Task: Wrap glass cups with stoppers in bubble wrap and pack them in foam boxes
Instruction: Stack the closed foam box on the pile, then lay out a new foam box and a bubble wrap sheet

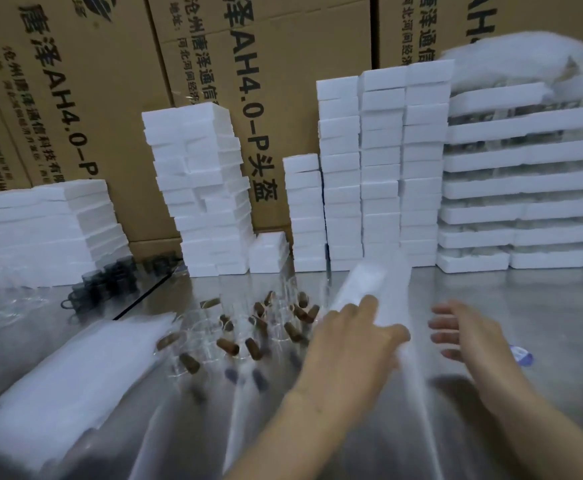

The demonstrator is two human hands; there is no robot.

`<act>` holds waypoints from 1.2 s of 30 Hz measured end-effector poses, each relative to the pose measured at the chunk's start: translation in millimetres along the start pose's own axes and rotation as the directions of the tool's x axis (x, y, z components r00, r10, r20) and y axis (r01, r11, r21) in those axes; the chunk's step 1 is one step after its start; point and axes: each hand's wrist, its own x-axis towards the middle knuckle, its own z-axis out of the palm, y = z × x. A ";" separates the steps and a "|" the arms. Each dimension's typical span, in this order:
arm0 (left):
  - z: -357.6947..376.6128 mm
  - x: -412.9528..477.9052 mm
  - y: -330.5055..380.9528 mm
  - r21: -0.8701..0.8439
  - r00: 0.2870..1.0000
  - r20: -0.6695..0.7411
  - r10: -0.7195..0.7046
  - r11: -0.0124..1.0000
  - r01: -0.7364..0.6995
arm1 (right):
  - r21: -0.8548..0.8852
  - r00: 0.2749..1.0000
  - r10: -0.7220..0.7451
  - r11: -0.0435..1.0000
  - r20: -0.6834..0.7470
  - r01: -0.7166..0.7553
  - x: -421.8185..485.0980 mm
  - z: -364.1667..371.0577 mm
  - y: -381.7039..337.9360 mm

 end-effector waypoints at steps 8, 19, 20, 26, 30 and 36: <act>39.4 -13.9 45.6 -0.136 0.999 -0.033 -0.016 0.991 0.011 | -0.114 0.995 0.074 0.991 0.062 -0.067 17.5 -23.9 15.8; 80.9 -8.1 0.5 -0.803 0.680 0.591 -0.434 -0.243 0.543 | 0.021 0.939 0.103 0.993 0.330 -0.116 13.8 -6.0 17.4; 82.5 -6.1 -2.1 -0.786 0.652 0.617 -0.441 -0.301 0.540 | 0.022 0.921 0.096 0.993 0.378 -0.112 10.9 -3.1 16.5; 85.3 2.2 -11.5 -0.725 0.618 0.676 -0.401 -0.512 0.461 | 0.030 0.921 0.064 0.996 0.385 -0.081 -1.5 5.5 9.7; 83.4 5.9 -11.0 -0.674 0.708 0.661 -0.250 -0.612 0.414 | 0.084 0.994 0.006 0.996 0.109 -0.015 2.0 -7.1 -6.2; 89.6 8.8 4.1 -0.714 0.717 0.668 -0.199 -0.441 0.543 | 0.228 0.970 -0.105 0.961 -0.218 0.155 -5.2 -29.5 -41.1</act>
